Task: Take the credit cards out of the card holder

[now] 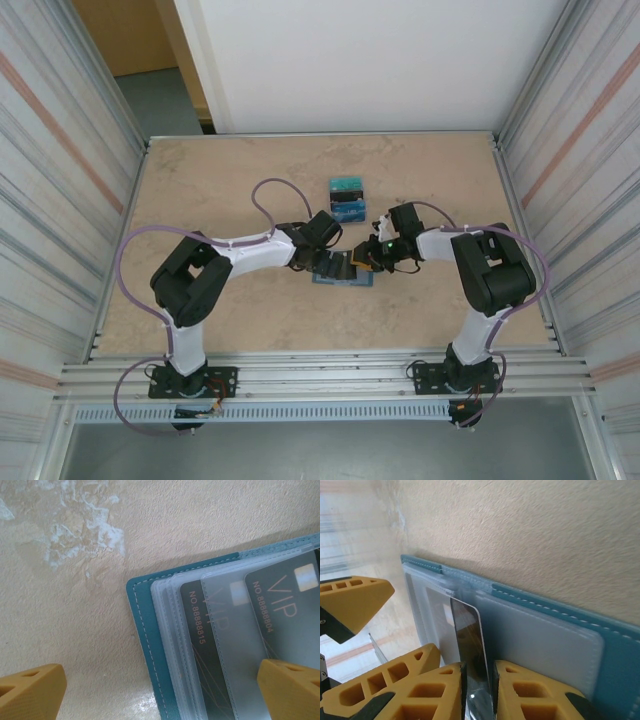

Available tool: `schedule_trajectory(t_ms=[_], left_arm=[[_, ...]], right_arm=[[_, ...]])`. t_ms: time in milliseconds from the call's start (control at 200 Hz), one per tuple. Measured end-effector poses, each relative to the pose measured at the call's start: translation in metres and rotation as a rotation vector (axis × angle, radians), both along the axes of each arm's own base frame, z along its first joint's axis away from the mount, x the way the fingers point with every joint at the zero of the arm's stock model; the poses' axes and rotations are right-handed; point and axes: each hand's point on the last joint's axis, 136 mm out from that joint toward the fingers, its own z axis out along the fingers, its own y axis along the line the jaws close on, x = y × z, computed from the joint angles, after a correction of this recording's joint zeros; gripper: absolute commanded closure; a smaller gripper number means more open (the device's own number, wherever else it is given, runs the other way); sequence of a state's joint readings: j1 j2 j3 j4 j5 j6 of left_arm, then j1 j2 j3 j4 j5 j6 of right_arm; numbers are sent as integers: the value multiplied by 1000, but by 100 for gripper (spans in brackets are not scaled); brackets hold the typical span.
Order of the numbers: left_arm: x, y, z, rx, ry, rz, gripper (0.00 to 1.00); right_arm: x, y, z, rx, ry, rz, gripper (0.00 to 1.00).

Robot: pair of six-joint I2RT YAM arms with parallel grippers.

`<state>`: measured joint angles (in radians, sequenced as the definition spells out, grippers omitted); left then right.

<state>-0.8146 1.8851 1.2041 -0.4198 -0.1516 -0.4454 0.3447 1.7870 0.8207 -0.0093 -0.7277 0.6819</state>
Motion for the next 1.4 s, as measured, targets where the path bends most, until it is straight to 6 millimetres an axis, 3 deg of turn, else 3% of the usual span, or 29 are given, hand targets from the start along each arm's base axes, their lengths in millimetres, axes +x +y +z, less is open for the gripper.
schedule_trajectory(t_ms=[195,361,616,827,992,1203,1398], left_arm=[[-1,1,-1,0,3,3,1],[-1,1,-1,-2,2,5,1],[-4,4,0,-3,2,7,1],[-8,10,11,10,1,5,1],[-5,14,44,-21,-56,-12,1],[7,17,115,-157,-179,-97,10],[8,8,175,-331,-287,-264,13]], right_arm=[[-2,4,3,16,8,3,100],[0,0,11,21,-6,-2,100],[0,-27,26,-84,-58,-22,100],[4,-44,50,-174,-153,-6,100],[3,-47,84,-192,-273,33,100],[-2,-40,135,-140,-451,130,100],[-16,-21,163,-68,-561,260,100]])
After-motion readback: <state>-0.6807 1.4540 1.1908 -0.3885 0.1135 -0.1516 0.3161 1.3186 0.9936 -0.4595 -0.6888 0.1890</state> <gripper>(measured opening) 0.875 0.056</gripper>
